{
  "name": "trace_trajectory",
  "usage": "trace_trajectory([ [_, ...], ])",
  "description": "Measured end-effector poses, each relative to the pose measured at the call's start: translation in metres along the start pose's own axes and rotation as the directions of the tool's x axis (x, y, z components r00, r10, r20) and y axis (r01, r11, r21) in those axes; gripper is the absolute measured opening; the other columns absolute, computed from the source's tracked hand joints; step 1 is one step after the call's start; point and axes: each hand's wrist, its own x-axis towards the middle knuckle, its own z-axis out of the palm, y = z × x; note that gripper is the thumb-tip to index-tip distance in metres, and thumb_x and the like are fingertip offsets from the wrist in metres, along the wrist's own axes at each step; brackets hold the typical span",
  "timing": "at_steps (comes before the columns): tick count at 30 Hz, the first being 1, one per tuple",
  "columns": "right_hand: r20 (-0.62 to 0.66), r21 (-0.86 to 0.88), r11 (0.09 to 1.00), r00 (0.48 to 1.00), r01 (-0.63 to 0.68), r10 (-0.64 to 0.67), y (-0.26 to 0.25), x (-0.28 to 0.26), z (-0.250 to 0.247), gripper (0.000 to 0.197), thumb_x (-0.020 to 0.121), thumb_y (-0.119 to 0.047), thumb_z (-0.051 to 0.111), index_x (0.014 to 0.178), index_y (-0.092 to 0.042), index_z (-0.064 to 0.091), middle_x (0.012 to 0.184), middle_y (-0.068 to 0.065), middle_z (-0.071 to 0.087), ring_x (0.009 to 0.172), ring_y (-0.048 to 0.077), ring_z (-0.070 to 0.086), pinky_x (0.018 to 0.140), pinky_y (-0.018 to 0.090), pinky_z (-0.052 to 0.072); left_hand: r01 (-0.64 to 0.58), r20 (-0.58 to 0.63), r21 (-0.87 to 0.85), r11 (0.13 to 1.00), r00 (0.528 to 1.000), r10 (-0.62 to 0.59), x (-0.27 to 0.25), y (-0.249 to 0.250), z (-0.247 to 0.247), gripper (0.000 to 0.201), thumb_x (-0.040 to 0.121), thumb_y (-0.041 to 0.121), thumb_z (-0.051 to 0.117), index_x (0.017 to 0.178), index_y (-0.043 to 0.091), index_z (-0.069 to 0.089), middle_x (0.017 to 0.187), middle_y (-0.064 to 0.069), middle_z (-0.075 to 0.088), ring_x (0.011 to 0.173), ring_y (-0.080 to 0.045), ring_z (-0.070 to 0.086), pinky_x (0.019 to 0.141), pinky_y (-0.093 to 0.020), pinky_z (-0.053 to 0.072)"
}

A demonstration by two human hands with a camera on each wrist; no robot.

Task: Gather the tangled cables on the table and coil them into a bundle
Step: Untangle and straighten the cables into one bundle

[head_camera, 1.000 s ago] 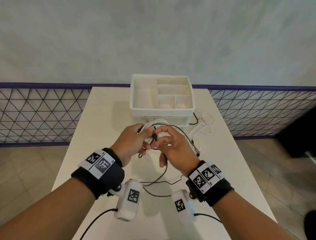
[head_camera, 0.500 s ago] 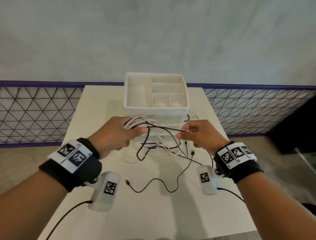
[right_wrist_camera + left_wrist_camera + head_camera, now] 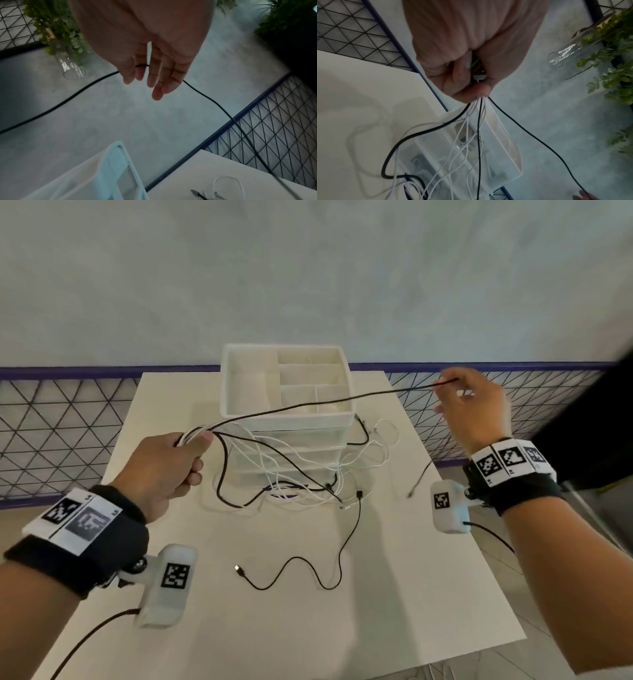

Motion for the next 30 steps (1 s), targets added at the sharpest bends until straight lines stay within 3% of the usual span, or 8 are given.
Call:
trace_trajectory([
  [2, 0.122, -0.019, 1.000, 0.992, -0.013, 0.016, 0.008, -0.001, 0.007, 0.041, 0.091, -0.031, 0.064, 0.131, -0.039, 0.055, 0.119, -0.017, 0.067, 0.070, 0.019, 0.069, 0.071, 0.028, 0.054, 0.016, 0.002, -0.012, 1.000, 1.000, -0.016, -0.002, -0.001, 0.001, 0.024, 0.094, 0.034, 0.063, 0.081, 0.016, 0.057, 0.067, -0.003, 0.048, 0.056, -0.017, 0.044, 0.029, -0.014, 0.028],
  [5, 0.336, -0.152, 0.980, 0.926, -0.126, 0.171, 0.044, -0.028, 0.033, 0.081, 0.090, -0.019, 0.068, 0.151, -0.041, 0.019, 0.130, -0.019, 0.052, 0.090, 0.022, 0.069, 0.084, 0.040, 0.057, 0.051, 0.023, -0.003, 0.999, 0.998, -0.051, -0.007, -0.005, 0.005, 0.027, 0.094, 0.032, 0.063, 0.076, 0.014, 0.054, 0.065, -0.004, 0.048, 0.051, -0.017, 0.042, 0.030, -0.013, 0.027],
  [9, 0.368, -0.539, 0.798, 0.778, -0.269, 0.510, 0.101, -0.096, 0.096, 0.045, 0.087, -0.036, 0.065, 0.125, -0.011, 0.058, 0.113, 0.012, 0.071, 0.105, 0.032, 0.067, 0.091, 0.037, 0.054, 0.082, 0.072, 0.026, 0.996, 0.994, -0.084, -0.014, -0.012, 0.016, 0.026, 0.095, 0.028, 0.063, 0.075, 0.013, 0.053, 0.063, -0.005, 0.050, 0.041, -0.011, 0.035, 0.030, -0.014, 0.025],
  [12, 0.449, -0.616, 0.736, 0.641, -0.283, 0.623, 0.111, -0.137, 0.133, 0.055, 0.084, -0.053, 0.067, 0.114, -0.007, 0.063, 0.115, 0.011, 0.066, 0.110, 0.032, 0.064, 0.085, 0.031, 0.049, 0.080, 0.122, 0.040, 0.996, 0.989, -0.084, -0.019, -0.015, 0.027, 0.026, 0.095, 0.024, 0.063, 0.074, 0.012, 0.054, 0.061, -0.005, 0.049, 0.037, -0.009, 0.035, 0.031, -0.013, 0.024],
  [19, 0.440, -0.625, 0.741, 0.674, -0.245, 0.593, 0.103, -0.148, 0.158, 0.033, 0.085, -0.028, 0.061, 0.111, -0.010, 0.066, 0.120, 0.013, 0.065, 0.108, 0.033, 0.064, 0.089, 0.034, 0.051, 0.003, 0.175, 0.026, 1.000, 0.985, -0.007, -0.028, -0.003, 0.033, 0.020, 0.096, 0.021, 0.061, 0.082, 0.008, 0.059, 0.062, -0.004, 0.051, 0.042, -0.011, 0.041, 0.034, -0.017, 0.027],
  [22, 0.552, -0.662, 0.747, 0.638, -0.055, 0.537, 0.091, -0.150, 0.147, 0.033, 0.088, -0.026, 0.055, 0.116, -0.009, 0.062, 0.122, 0.015, 0.063, 0.110, 0.032, 0.064, 0.089, 0.034, 0.053, -0.032, 0.090, -0.045, 0.998, 0.995, 0.036, -0.026, 0.005, 0.024, 0.018, 0.097, 0.022, 0.059, 0.089, 0.007, 0.065, 0.064, -0.006, 0.063, 0.050, -0.015, 0.056, 0.042, -0.022, 0.046],
  [26, 0.811, -0.390, 0.906, 0.527, 0.164, 0.254, 0.042, -0.149, 0.128, 0.025, 0.095, -0.020, 0.049, 0.104, -0.013, 0.072, 0.105, 0.011, 0.070, 0.098, 0.031, 0.067, 0.087, 0.031, 0.055, -0.124, 0.122, 0.017, 0.992, 0.985, 0.121, -0.020, 0.006, 0.020, 0.016, 0.099, 0.026, 0.056, 0.100, 0.015, 0.068, 0.085, -0.008, 0.079, 0.088, -0.022, 0.073, 0.081, -0.039, 0.058],
  [30, 0.775, -0.001, 0.972, 0.615, 0.237, -0.149, -0.029, -0.136, 0.112, 0.019, 0.097, -0.019, 0.057, 0.097, -0.015, 0.076, 0.069, -0.011, 0.063, 0.056, 0.009, 0.061, 0.058, 0.013, 0.044, -0.232, 0.287, 0.235, 0.944, 0.944, 0.161, -0.025, 0.005, 0.035, 0.015, 0.093, 0.028, 0.063, 0.087, 0.015, 0.069, 0.088, -0.007, 0.078, 0.080, -0.019, 0.065, 0.074, -0.036, 0.048],
])
